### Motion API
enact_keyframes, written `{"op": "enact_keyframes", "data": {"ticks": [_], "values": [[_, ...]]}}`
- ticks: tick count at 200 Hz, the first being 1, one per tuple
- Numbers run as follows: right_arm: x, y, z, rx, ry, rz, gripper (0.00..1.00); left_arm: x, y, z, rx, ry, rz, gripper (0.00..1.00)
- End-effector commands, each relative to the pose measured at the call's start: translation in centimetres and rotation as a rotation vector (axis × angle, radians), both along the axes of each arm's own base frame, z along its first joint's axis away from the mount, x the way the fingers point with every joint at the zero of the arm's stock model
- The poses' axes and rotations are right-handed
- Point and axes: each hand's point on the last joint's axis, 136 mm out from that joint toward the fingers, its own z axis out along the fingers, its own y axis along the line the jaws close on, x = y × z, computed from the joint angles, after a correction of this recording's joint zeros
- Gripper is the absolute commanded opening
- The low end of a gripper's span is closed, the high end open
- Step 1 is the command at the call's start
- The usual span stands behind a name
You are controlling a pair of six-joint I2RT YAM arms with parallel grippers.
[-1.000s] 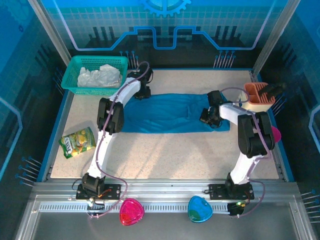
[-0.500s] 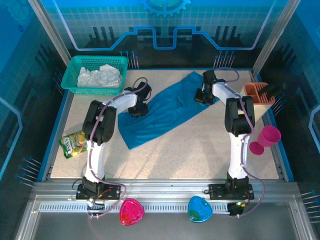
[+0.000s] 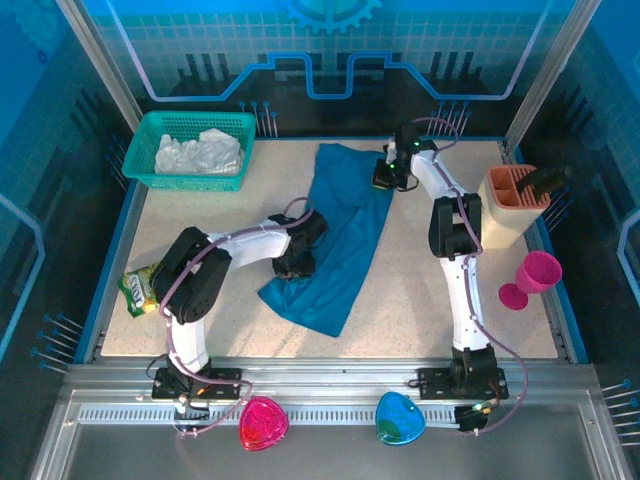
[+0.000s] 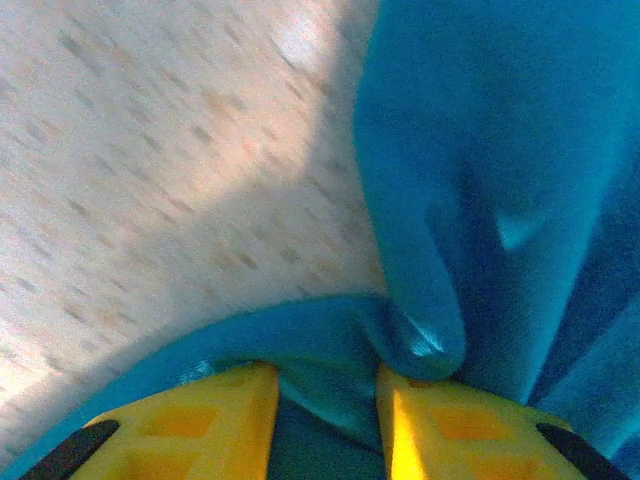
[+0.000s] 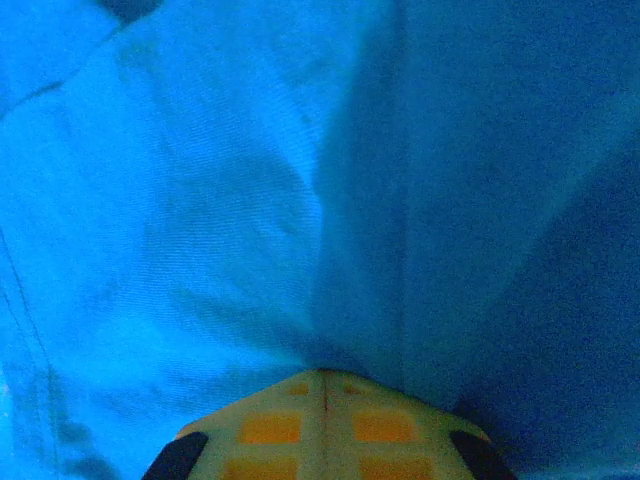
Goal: Fold and stack the t-shirts
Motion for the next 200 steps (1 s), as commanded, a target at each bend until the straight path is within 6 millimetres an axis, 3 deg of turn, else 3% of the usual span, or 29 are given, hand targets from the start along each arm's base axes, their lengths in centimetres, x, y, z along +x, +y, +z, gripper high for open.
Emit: {"op": "enact_keyframes", "data": {"ticks": [1,31,56,100,143,200], "values": [[-2.5,3.3,-4.0,0.042,0.129,0.04,0.0,-4.8,-1.4,-2.3,-0.026,0.155,0.043,0.34],[-2.2,5.9,-3.9,0.089,0.112,0.066,0.0,-6.2,-2.8,-2.0,-0.062,0.164,0.054,0.35],[-1.9,7.6,-3.7,0.126,0.096,0.08,0.0,-6.3,-3.7,-0.8,-0.116,0.146,0.078,0.44],[-1.6,8.1,-3.6,0.14,0.089,0.074,0.0,-5.3,-2.2,1.8,-0.074,0.058,0.112,0.61],[-1.8,5.5,-4.3,0.062,0.112,-0.014,0.0,-5.1,0.4,2.6,0.004,0.017,0.152,0.63],[-1.8,0.5,-4.8,0.025,0.102,-0.223,0.0,-6.6,2.0,0.0,0.008,0.057,0.191,0.62]]}}
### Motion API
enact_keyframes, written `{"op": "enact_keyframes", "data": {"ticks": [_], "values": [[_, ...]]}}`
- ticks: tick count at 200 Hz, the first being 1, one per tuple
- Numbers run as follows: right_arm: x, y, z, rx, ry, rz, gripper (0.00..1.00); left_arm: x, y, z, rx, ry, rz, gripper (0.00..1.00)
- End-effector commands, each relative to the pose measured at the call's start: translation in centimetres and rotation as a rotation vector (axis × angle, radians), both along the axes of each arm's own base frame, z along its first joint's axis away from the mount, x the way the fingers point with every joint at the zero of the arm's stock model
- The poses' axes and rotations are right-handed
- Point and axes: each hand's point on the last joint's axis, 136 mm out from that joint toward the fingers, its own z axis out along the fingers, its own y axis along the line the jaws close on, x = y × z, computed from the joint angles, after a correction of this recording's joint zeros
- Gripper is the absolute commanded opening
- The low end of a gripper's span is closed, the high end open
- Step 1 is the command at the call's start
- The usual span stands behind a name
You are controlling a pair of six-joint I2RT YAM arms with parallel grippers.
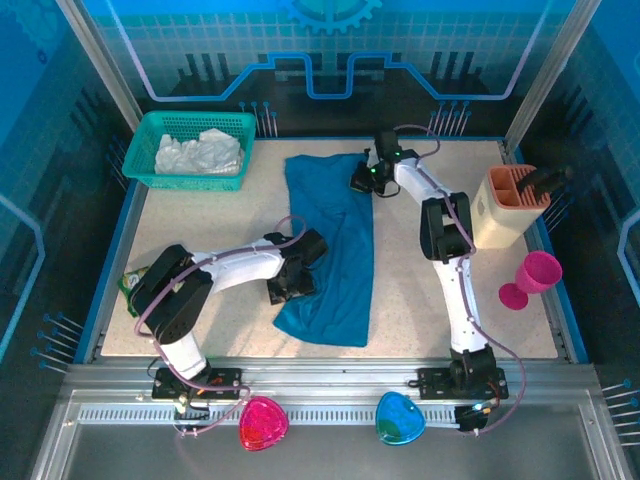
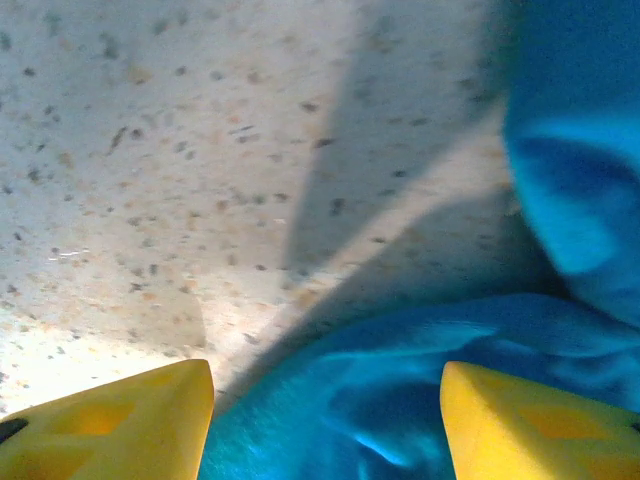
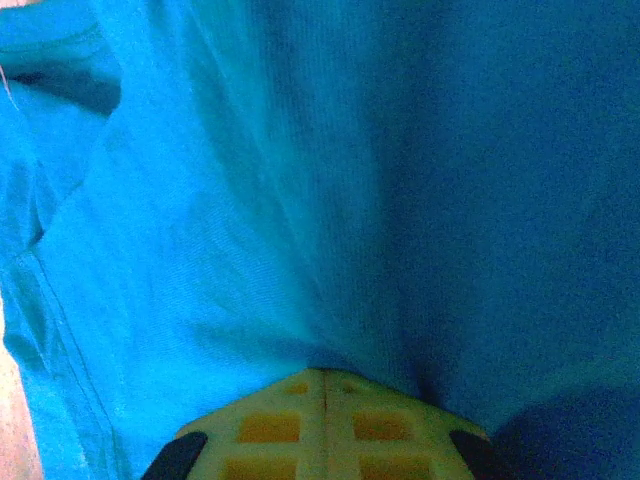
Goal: Fold and stack the t-shirts
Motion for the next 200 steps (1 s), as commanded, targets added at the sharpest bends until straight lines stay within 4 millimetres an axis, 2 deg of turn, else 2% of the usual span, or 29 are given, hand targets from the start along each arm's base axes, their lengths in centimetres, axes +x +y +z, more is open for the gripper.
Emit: {"op": "enact_keyframes", "data": {"ticks": [1,47,74,100,119,142,165,172,176,178,183,200], "values": [[-1.2,-5.1,-4.7,-0.11,0.125,-0.165,0.0,-0.7,0.8,-0.8,0.014,0.012,0.036,0.62],[-1.0,-6.2,-4.7,-0.132,0.129,-0.228,0.0,-2.0,1.9,-2.1,0.036,0.044,0.052,0.62],[-0.5,-6.0,-4.8,-0.107,0.126,-0.255,0.0,-2.5,2.3,-2.2,0.033,0.048,0.065,0.62],[-0.1,-5.2,-4.3,-0.088,0.11,-0.223,0.0,-1.7,2.2,-1.3,0.032,0.014,0.063,0.62],[0.6,-4.7,-2.5,-0.072,0.063,-0.174,0.01,-0.2,1.6,0.6,0.027,-0.044,0.037,0.62],[1.5,-4.2,2.6,-0.072,-0.045,-0.076,0.08,3.7,0.8,5.3,0.041,-0.207,-0.031,0.64],[1.3,-4.4,9.6,-0.114,-0.2,0.011,0.13,8.4,0.4,12.6,0.087,-0.467,-0.121,0.71],[0.9,-4.6,12.1,-0.126,-0.255,0.035,0.16,9.7,0.5,14.9,0.104,-0.558,-0.143,0.75],[0.6,-4.6,12.8,-0.136,-0.276,0.054,0.17,10.3,0.5,16.2,0.111,-0.607,-0.154,0.77],[0.4,-4.6,14.2,-0.137,-0.304,0.061,0.17,10.7,0.6,16.9,0.118,-0.637,-0.159,0.78],[-0.1,-4.7,16.1,-0.145,-0.349,0.082,0.19,11.4,0.8,18.5,0.135,-0.703,-0.172,0.8],[-2.8,-4.9,20.7,-0.175,-0.475,0.16,0.23,13.0,1.0,23.7,0.181,-0.91,-0.255,0.86]]}}
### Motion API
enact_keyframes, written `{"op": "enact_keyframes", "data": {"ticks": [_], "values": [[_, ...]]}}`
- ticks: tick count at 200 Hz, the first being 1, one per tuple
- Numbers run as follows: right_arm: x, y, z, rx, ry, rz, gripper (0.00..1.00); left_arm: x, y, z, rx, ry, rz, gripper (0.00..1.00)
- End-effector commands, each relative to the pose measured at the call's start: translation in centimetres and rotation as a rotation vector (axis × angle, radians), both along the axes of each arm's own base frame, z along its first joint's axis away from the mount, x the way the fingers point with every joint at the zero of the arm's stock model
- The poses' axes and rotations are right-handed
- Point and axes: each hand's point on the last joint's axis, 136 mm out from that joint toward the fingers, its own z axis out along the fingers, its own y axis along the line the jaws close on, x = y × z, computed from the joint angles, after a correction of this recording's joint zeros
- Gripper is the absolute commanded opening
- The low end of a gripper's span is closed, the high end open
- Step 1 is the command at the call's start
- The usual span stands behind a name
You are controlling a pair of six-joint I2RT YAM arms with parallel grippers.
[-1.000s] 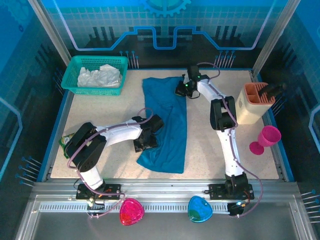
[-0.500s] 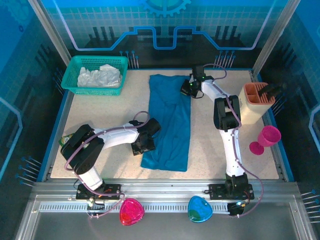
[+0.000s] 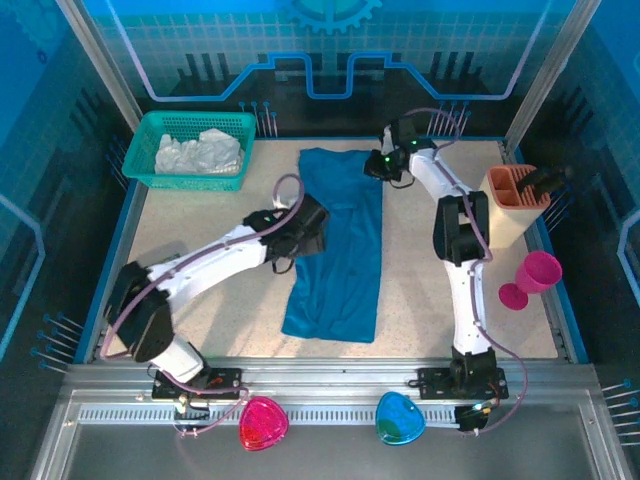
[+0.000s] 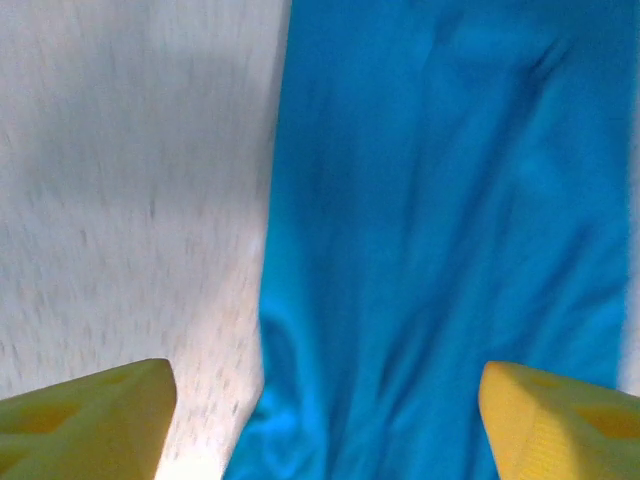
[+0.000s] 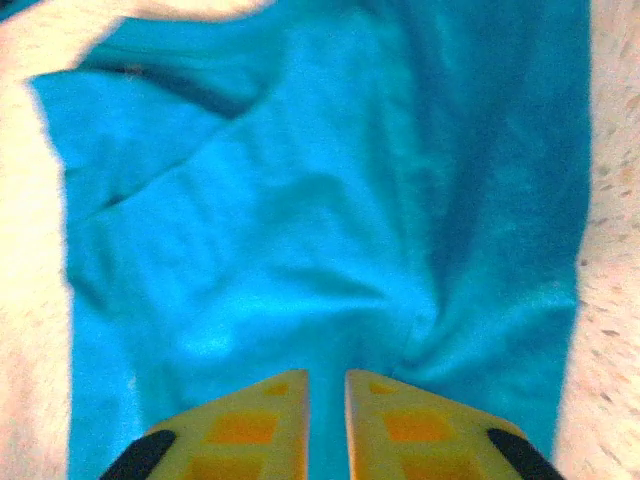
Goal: Fold and stack the t-shirts
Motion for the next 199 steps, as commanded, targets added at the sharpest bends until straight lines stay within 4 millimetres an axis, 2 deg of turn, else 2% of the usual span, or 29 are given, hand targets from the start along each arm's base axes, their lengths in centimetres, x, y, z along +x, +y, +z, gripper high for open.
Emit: {"op": "enact_keyframes", "data": {"ticks": [1,11,19,33,45,59,82,103,113,130,156,173,199], "values": [[-2.9,-0.9,12.8,-0.065,-0.301,0.142,0.24,2.9,2.2,8.6,0.173,-0.344,-0.074,0.86],[-5.0,-1.0,15.1,-0.089,-0.378,0.189,0.27,3.4,1.7,11.2,0.195,-0.468,-0.153,0.99],[-7.0,-0.9,16.5,-0.109,-0.44,0.23,0.32,3.4,1.1,12.9,0.195,-0.563,-0.224,0.99],[-10.5,-1.2,17.9,-0.147,-0.545,0.288,0.4,2.8,0.0,15.4,0.209,-0.702,-0.345,0.99],[-14.0,-0.9,18.2,-0.167,-0.64,0.37,0.46,2.1,-0.3,16.0,0.239,-0.764,-0.42,0.99],[-18.5,-0.2,17.7,-0.193,-0.749,0.512,0.53,1.0,-0.8,15.6,0.275,-0.804,-0.531,0.99],[-26.3,1.4,14.7,-0.319,-0.867,0.812,0.71,-2.8,-3.1,11.7,0.375,-0.804,-0.905,0.99],[-32.7,1.9,10.0,-0.451,-0.758,1.114,0.75,-6.2,-3.2,6.4,0.486,-0.705,-1.181,0.94],[-34.4,2.0,8.1,-0.511,-0.667,1.212,0.75,-7.5,-2.9,3.8,0.548,-0.624,-1.282,0.91],[-37.1,1.9,4.8,-0.567,-0.468,1.373,0.75,-8.6,-1.7,0.3,0.643,-0.467,-1.35,0.89],[-40.3,2.0,-0.1,-0.57,-0.229,1.536,0.74,-10.7,0.3,-4.0,0.723,-0.275,-1.438,0.87],[-42.5,2.7,-2.4,-0.544,-0.145,1.617,0.72,-12.3,1.2,-5.6,0.742,-0.214,-1.492,0.87],[-44.7,4.4,-3.8,-0.502,-0.134,1.669,0.72,-14.9,2.0,-7.4,0.758,-0.158,-1.593,0.86]]}}
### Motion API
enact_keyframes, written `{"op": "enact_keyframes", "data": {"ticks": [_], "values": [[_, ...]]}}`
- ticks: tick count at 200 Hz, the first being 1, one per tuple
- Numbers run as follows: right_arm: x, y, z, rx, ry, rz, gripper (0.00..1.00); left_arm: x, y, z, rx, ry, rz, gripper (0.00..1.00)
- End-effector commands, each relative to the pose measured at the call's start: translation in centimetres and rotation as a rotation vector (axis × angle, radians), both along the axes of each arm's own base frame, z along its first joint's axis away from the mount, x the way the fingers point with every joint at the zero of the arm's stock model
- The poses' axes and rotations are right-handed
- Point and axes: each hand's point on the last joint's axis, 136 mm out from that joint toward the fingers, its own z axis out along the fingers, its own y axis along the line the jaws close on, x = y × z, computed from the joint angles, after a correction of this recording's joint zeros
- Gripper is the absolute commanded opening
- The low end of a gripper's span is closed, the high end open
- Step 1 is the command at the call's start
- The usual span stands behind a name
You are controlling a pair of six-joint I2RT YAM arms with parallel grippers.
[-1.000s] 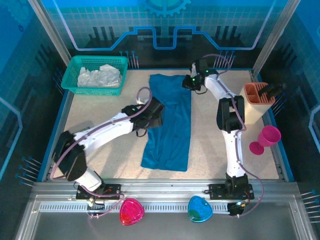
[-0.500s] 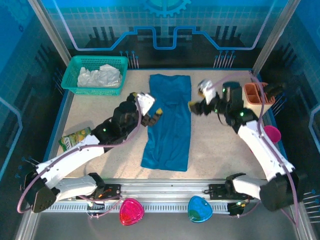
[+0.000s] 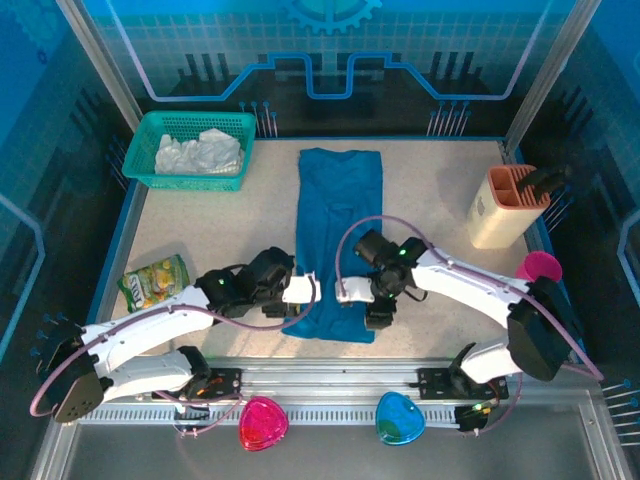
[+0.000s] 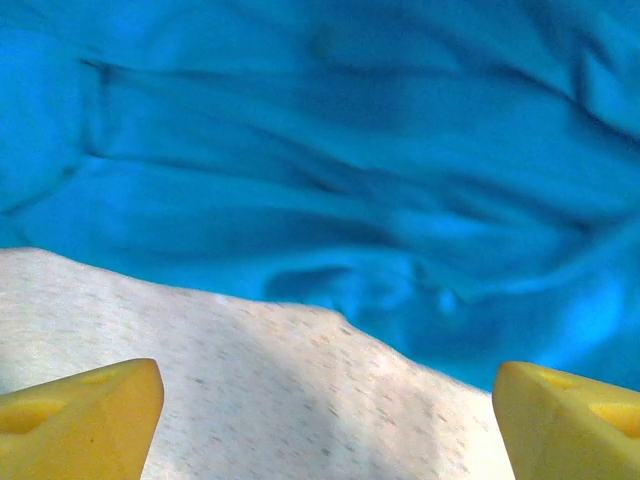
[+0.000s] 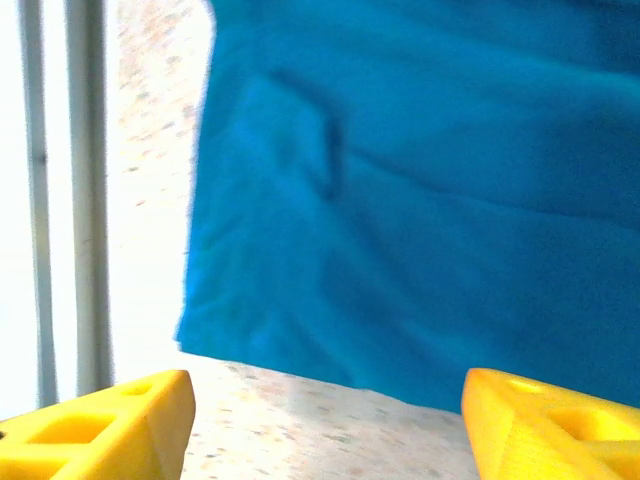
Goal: Fold and stack the t-shirts
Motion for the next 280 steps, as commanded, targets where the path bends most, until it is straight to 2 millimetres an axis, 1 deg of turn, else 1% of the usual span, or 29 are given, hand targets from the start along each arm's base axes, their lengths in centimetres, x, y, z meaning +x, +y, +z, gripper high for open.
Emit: {"op": "enact_keyframes", "data": {"ticks": [1,15,30,33,47,74,87,107,128,152,179,211,228,251,265,280], "values": [[-2.8,0.0,-1.0,-0.039,0.057,0.056,0.72,-3.0,2.0,-2.3,0.132,0.058,-0.088,0.86],[-3.5,0.7,-1.2,-0.016,0.061,0.053,0.71,-4.1,2.3,-3.1,0.161,0.095,-0.124,0.82],[-4.0,1.6,-0.8,0.012,0.055,0.043,0.71,-4.9,2.3,-3.7,0.17,0.133,-0.15,0.78],[-4.5,1.1,-1.4,-0.004,0.068,0.041,0.71,-5.1,2.3,-3.8,0.169,0.139,-0.155,0.77],[-5.0,1.2,-1.6,-0.016,0.061,0.024,0.71,-5.9,1.8,-4.3,0.159,0.167,-0.193,0.76],[-5.0,0.5,-2.0,-0.083,0.044,-0.045,0.66,-7.3,1.1,-5.1,0.168,0.195,-0.273,0.76],[-4.6,-0.1,-2.5,-0.12,0.021,-0.073,0.65,-7.5,0.8,-5.6,0.173,0.204,-0.295,0.76],[-4.1,-0.6,-3.1,-0.143,-0.01,-0.091,0.65,-7.4,0.5,-6.3,0.18,0.198,-0.316,0.76],[-3.8,-0.5,-3.9,-0.146,-0.022,-0.097,0.65,-6.6,0.2,-7.2,0.202,0.171,-0.324,0.76],[-3.7,-0.6,-5.1,-0.17,-0.013,-0.1,0.64,-6.3,0.0,-8.2,0.226,0.175,-0.33,0.76],[-3.6,-0.5,-6.0,-0.183,-0.012,-0.099,0.62,-6.0,-0.3,-8.8,0.233,0.159,-0.337,0.75],[-3.5,-0.2,-6.8,-0.18,-0.004,-0.102,0.59,-6.1,0.2,-9.7,0.262,0.175,-0.338,0.73],[-3.6,-0.4,-7.4,-0.196,0.001,-0.106,0.56,-6.3,0.6,-10.3,0.282,0.19,-0.339,0.7],[-3.7,-0.8,-8.1,-0.214,0.011,-0.11,0.52,-6.2,0.8,-10.8,0.294,0.186,-0.334,0.63],[-3.7,-0.9,-8.3,-0.222,0.011,-0.114,0.49,-6.2,0.8,-11.0,0.299,0.196,-0.329,0.57],[-3.7,-1.0,-8.4,-0.225,0.008,-0.116,0.48,-6.2,0.8,-11.1,0.309,0.214,-0.314,0.49]]}}
